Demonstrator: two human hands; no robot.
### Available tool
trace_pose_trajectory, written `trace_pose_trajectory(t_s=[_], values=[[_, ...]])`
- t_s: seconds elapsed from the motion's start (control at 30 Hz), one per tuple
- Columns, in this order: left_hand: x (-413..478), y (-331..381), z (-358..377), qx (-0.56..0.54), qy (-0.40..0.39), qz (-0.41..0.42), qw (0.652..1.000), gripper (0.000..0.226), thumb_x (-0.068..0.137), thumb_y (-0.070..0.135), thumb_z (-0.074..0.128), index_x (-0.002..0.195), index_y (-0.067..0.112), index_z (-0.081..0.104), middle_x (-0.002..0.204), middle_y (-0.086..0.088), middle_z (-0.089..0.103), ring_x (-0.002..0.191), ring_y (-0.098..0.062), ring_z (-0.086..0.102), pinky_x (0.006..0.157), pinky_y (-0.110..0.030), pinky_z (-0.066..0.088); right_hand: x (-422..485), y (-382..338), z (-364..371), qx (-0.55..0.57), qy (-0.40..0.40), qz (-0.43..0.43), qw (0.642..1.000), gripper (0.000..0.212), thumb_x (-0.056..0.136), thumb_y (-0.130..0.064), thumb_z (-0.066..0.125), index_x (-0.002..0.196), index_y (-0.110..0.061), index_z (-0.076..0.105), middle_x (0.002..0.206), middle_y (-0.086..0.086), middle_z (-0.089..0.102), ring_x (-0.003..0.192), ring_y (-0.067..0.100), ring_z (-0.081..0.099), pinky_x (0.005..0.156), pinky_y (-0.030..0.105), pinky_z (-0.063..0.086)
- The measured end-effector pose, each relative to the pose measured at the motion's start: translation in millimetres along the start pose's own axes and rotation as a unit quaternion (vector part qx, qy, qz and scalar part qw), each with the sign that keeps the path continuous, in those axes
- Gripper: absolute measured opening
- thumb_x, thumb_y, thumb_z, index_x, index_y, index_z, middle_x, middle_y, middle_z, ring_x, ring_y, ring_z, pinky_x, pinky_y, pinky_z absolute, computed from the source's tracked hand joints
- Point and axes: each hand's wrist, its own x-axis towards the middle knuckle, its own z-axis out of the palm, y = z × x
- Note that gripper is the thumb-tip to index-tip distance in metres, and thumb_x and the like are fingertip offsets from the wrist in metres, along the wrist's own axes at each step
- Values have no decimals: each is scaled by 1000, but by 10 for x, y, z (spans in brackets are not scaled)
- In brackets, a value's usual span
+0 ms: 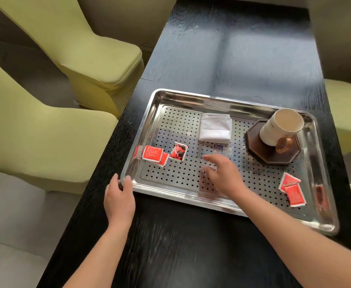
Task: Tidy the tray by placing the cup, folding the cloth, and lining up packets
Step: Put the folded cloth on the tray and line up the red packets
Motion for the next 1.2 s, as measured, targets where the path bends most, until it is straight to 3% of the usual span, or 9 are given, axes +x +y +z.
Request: trace_pose_trajectory(t_s=[0.1,0.17,0.27,0.4,0.53,0.77,0.97,1.2], values=[[60,143,71,-31,-23,-26,999,57,100,27,50,153,18,32,152,-8,44,140,-30,40,113,-53,36,-405,229,-146,-4,11,39,999,30,96,-24,63,125,-16,66,122,-2,67,116,15,57,98,30,43],[94,164,89,-27,-16,-39,999,52,98,14,51,149,17,39,146,-9,50,135,-32,46,110,-55,41,-599,337,-198,-13,16,56,998,24,95,-26,64,117,-18,69,111,-5,68,108,13,58,91,30,45],[117,176,85,-2,-7,-21,1000,25,96,9,52,118,18,61,111,-4,67,106,-28,63,93,-54,54,-775,445,-192,-32,-2,67,997,9,95,-29,63,99,-25,71,91,-12,65,91,9,58,76,24,43],[134,189,85,7,-3,-7,1000,22,94,5,53,97,26,59,92,5,63,90,-20,62,77,-41,55,-907,536,-135,-29,-4,110,993,14,94,-32,64,82,-26,67,81,-11,62,78,5,57,65,19,38],[144,176,96,15,-4,0,1000,24,93,1,51,96,24,59,93,2,63,85,-18,60,73,-39,54,-973,556,-104,-34,4,113,993,23,93,-32,65,72,-24,65,75,-8,58,76,4,53,64,16,35],[47,48,76,20,-5,10,1000,25,94,2,50,87,24,58,86,3,63,78,-15,60,62,-33,49,-1066,525,-112,-22,-1,133,991,25,92,-32,65,70,-21,69,75,-7,58,77,7,53,65,18,36],[-82,-53,-35,38,-9,13,999,24,95,2,50,96,25,54,88,5,60,81,-17,60,72,-41,55,-1278,467,-34,-18,-8,138,990,26,93,-32,65,70,-21,69,75,-7,59,77,5,53,65,14,34],[-378,-278,-202,37,-29,27,999,26,96,3,48,98,28,55,92,3,63,85,-19,62,72,-43,57,-1572,456,34,-22,-10,150,988,25,93,-33,64,71,-21,68,75,-7,57,77,5,51,66,14,34]])
